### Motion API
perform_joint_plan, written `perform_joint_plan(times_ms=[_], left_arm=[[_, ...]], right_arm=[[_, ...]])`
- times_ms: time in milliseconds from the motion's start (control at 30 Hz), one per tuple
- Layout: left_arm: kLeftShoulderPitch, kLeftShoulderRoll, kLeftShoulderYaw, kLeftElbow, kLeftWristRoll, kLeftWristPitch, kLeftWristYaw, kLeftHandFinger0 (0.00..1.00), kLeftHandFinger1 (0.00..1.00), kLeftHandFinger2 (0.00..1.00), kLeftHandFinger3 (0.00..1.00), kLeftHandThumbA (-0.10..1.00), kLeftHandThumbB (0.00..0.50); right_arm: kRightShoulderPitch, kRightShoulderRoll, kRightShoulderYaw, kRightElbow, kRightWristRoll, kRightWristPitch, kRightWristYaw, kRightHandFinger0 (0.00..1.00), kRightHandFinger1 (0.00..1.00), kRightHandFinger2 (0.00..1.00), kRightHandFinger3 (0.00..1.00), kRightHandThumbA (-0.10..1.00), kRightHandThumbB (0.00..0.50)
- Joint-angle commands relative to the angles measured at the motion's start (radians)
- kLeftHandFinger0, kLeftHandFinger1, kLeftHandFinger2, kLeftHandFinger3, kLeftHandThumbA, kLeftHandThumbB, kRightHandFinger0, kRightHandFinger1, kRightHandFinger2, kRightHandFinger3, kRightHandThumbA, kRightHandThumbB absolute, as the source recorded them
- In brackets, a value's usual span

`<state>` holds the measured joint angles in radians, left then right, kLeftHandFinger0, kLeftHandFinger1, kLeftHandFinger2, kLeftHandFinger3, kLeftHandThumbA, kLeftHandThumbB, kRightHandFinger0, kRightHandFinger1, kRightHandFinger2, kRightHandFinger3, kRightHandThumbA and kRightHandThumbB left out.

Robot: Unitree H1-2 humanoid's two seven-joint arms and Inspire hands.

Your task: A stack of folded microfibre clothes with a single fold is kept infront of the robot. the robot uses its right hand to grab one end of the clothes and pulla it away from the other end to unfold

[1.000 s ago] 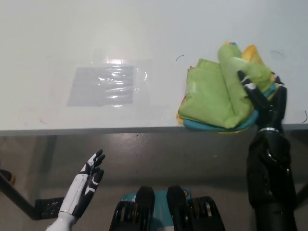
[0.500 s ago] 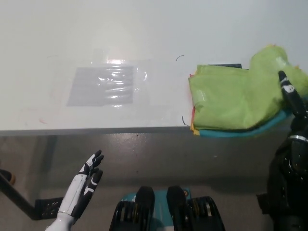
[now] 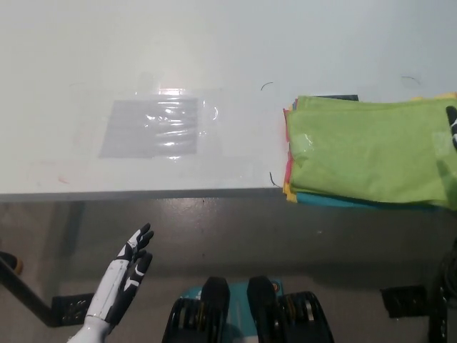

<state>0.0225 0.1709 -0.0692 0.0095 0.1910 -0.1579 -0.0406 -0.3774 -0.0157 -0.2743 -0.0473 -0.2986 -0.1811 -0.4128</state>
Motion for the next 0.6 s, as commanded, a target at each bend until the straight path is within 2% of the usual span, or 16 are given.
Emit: perform_joint_plan(times_ms=[0,33,67,100,133,267,333,467,567], left_arm=[[0.006,0.025,0.009,-0.031,0.004,-0.008,-0.007,1.0,1.0,1.0,1.0,1.0,0.267],[0.006,0.024,0.009,-0.028,0.003,-0.01,-0.006,1.0,1.0,1.0,1.0,1.0,0.267],[0.008,0.024,0.009,-0.025,0.005,-0.015,-0.004,1.0,1.0,1.0,1.0,1.0,0.268],[0.01,0.026,0.009,-0.025,0.009,-0.016,-0.003,1.0,1.0,1.0,1.0,1.0,0.268],[0.011,0.027,0.009,-0.022,0.008,-0.016,-0.004,1.0,1.0,1.0,1.0,1.0,0.274],[0.019,0.024,0.007,-0.026,0.006,-0.006,-0.007,1.0,1.0,1.0,1.0,1.0,0.286],[0.019,0.024,0.007,-0.024,0.003,-0.014,-0.007,1.0,1.0,1.0,1.0,1.0,0.286],[0.016,0.027,0.006,-0.017,-0.001,-0.031,-0.009,1.0,1.0,1.0,1.0,1.0,0.28],[0.013,0.029,0.007,-0.016,-0.001,-0.033,-0.008,1.0,1.0,1.0,1.0,1.0,0.296]], right_arm=[[0.015,-0.023,0.078,-0.411,-0.302,-0.02,0.057,1.0,1.0,1.0,1.0,1.0,0.333],[0.019,-0.027,0.082,-0.438,-0.306,-0.023,0.068,1.0,1.0,1.0,1.0,1.0,0.336],[0.033,-0.01,0.089,-0.513,-0.304,-0.003,0.094,1.0,1.0,1.0,1.0,1.0,0.388],[0.04,-0.002,0.097,-0.554,-0.323,-0.029,0.097,1.0,1.0,1.0,1.0,1.0,0.357],[0.04,-0.009,0.111,-0.59,-0.321,-0.071,0.109,1.0,1.0,1.0,1.0,1.0,0.302],[0.11,0.002,0.223,-0.704,-0.196,-0.064,0.205,1.0,1.0,1.0,1.0,1.0,0.33],[0.175,0.014,0.31,-0.713,-0.181,-0.103,0.23,1.0,1.0,1.0,1.0,1.0,0.349],[0.283,-0.012,0.479,-0.664,-0.118,-0.17,0.265,1.0,1.0,1.0,1.0,1.0,0.342],[0.374,0.002,0.568,-0.601,-0.143,-0.21,0.244,1.0,1.0,1.0,1.0,1.0,0.34]])
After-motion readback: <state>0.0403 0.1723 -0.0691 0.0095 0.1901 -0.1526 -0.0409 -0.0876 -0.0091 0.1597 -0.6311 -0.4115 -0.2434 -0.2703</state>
